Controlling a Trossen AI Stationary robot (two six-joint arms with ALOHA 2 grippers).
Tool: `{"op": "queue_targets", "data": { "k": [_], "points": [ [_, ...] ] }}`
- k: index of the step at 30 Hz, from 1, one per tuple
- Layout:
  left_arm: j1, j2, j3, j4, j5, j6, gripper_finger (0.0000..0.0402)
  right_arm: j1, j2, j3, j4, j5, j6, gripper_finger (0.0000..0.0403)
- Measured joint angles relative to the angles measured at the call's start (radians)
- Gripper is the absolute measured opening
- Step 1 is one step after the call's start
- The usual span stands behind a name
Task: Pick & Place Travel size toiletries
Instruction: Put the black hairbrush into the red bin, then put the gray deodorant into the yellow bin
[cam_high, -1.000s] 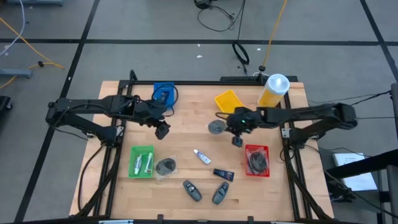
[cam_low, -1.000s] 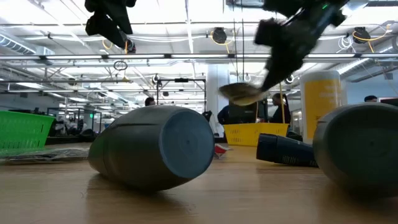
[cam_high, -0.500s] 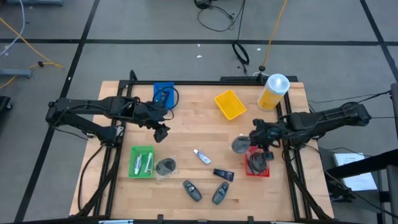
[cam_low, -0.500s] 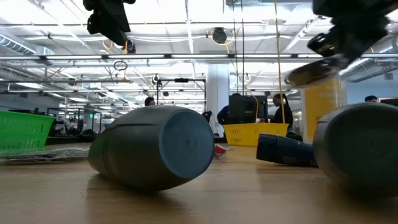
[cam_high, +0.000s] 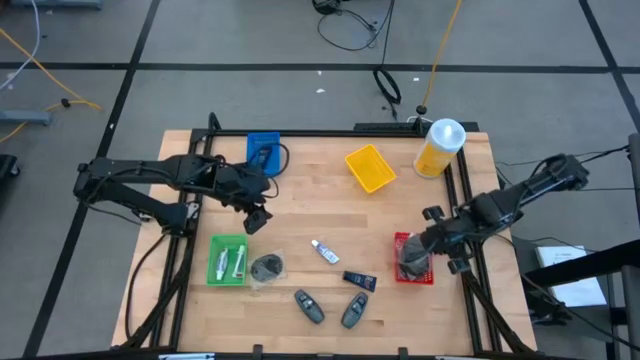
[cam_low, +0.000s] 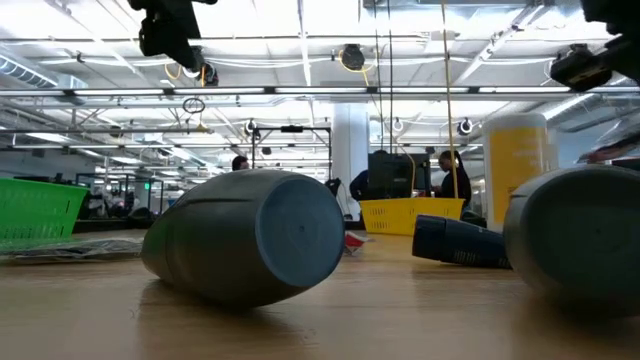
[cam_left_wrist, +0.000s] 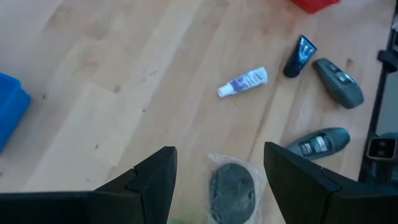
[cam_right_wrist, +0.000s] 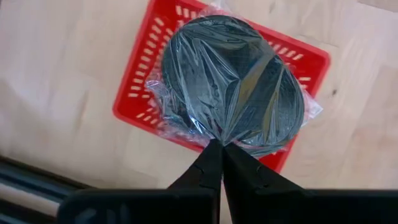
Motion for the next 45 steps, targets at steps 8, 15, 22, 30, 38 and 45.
{"op": "queue_targets", "data": {
  "k": [8, 15, 22, 30, 38, 45],
  "points": [
    [-0.001, 0.05, 0.0, 0.004, 0.03, 0.005, 0.0234, 0.025, 0.059, -0.014, 0.015, 0.005, -0.043, 0.0],
    [-0.049, 0.117, 0.0, 0.069, 0.095, 0.107, 0.0234, 0.025, 0.132, -0.047, 0.094, 0.099, -0.031, 0.0017],
    [-0.097, 0.166, 0.0, 0.178, 0.113, 0.188, 0.0234, 0.024, 0.137, -0.047, 0.16, 0.106, -0.022, 0.0062],
    [-0.168, 0.222, 0.0, 0.303, 0.112, 0.251, 0.0234, 0.024, 0.135, -0.047, 0.16, 0.105, 0.026, 0.0136],
    [-0.275, 0.263, -0.001, 0.462, 0.131, 0.247, 0.0234, 0.024, 0.074, -0.047, 0.166, 0.105, 0.116, 0.0166],
    [-0.369, 0.369, 0.0, 0.662, 0.095, 0.257, 0.0234, 0.023, -0.02, -0.047, 0.184, 0.132, 0.158, 0.0155]
  ]
}}
